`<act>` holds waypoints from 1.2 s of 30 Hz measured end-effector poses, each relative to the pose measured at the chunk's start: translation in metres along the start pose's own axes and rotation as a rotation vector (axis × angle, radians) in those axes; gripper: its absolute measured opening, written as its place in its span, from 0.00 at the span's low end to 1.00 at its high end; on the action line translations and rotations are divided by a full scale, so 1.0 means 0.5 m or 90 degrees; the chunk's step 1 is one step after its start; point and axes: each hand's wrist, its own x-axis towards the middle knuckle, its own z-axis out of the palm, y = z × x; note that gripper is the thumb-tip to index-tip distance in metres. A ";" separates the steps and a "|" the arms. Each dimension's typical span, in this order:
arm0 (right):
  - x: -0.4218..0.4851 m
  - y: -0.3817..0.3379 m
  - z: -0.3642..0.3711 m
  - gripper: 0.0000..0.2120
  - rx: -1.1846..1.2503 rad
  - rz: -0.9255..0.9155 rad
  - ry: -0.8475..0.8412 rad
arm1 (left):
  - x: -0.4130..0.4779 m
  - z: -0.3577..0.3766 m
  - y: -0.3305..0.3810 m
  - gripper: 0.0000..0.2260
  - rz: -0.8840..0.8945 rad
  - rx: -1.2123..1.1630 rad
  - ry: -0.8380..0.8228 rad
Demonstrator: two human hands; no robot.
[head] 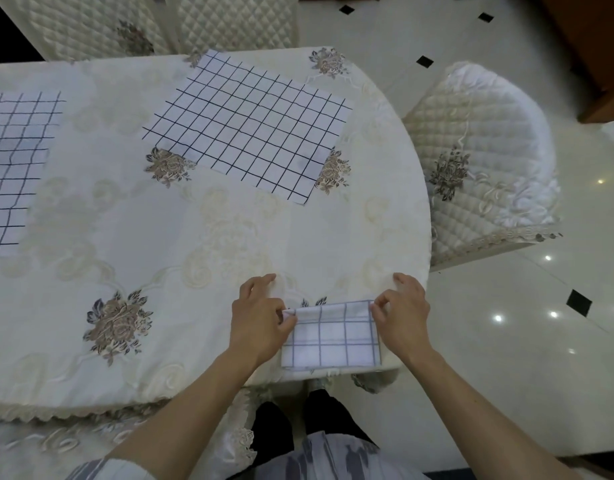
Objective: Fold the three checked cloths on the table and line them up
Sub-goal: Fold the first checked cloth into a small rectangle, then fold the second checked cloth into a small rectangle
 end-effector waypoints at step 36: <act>-0.040 0.062 0.042 0.41 -0.232 -0.201 -0.118 | -0.042 0.100 0.025 0.38 0.150 0.319 -0.061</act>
